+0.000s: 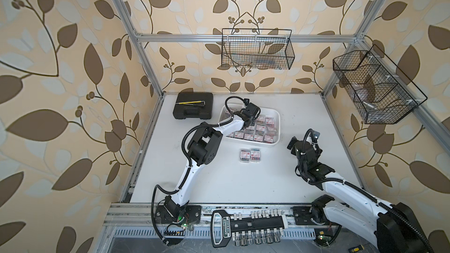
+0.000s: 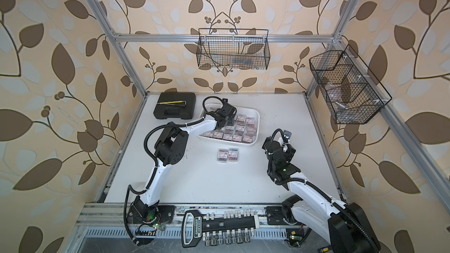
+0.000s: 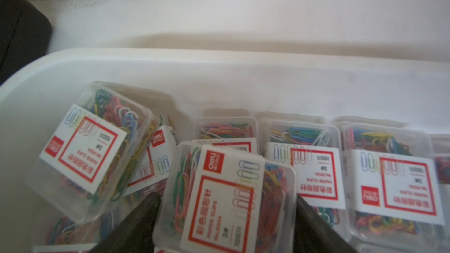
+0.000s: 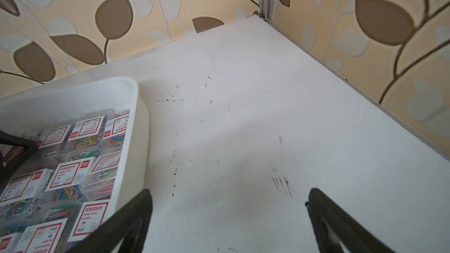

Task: Take the paper clips out of the storage box
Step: Pick up the boxed paper clips from the storage box.

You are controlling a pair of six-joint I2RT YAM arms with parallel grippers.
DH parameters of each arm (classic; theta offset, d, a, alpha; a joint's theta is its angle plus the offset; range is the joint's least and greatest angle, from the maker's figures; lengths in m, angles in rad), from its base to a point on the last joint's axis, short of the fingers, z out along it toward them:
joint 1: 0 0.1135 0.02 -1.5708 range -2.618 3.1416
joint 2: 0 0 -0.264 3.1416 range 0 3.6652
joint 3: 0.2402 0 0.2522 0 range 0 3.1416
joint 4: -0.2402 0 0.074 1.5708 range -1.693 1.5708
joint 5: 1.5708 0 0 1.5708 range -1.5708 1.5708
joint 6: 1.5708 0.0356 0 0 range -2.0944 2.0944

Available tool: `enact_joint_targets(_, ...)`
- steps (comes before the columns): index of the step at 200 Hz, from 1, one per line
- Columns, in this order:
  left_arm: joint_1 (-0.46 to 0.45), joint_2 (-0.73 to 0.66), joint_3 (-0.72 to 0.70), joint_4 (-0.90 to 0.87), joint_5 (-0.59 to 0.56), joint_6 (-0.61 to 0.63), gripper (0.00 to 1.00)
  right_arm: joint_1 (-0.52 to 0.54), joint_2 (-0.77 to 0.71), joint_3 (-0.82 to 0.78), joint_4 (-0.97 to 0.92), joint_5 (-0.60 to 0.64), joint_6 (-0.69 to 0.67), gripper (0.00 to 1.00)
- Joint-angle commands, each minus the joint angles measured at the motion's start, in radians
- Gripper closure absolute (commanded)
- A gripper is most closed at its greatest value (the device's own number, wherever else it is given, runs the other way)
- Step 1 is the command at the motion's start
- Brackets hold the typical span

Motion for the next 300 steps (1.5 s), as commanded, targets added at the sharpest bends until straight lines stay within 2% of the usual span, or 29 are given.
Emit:
enact_joint_targets(1, 0.009, -0.036, 0.042, 0.021, -0.003, 0.005, 0.16, 0.006, 0.008, 0.030, 0.010, 0.027, -0.011, 0.00)
enact_joint_targets(38, 0.021, 0.019, 0.101, -0.002, 0.014, -0.006, 0.01, 0.008, 0.012, 0.032, 0.009, 0.031, -0.012, 0.00)
enact_joint_targets(140, 0.043, 0.045, 0.091, -0.012, 0.060, 0.002, 0.06, 0.015, 0.013, 0.033, 0.013, 0.038, -0.014, 0.00)
enact_joint_targets(154, 0.043, 0.051, 0.103, -0.020, 0.067, 0.006, 0.08, 0.015, 0.014, 0.034, 0.012, 0.040, -0.014, 0.00)
enact_joint_targets(185, 0.043, 0.036, 0.105, -0.022, 0.072, 0.011, 0.24, 0.016, 0.020, 0.037, 0.010, 0.040, -0.016, 0.00)
enact_joint_targets(219, 0.043, -0.021, 0.063, -0.016, 0.089, 0.005, 0.34, 0.017, 0.024, 0.039, 0.009, 0.041, -0.013, 0.00)
enact_joint_targets(269, 0.039, -0.197, -0.082, 0.009, 0.072, -0.030, 0.38, 0.017, 0.022, 0.039, 0.009, 0.040, -0.012, 0.00)
enact_joint_targets(300, 0.025, -0.355, -0.253, 0.064, 0.025, -0.112, 0.41, 0.016, 0.012, 0.034, 0.008, 0.044, -0.008, 0.00)
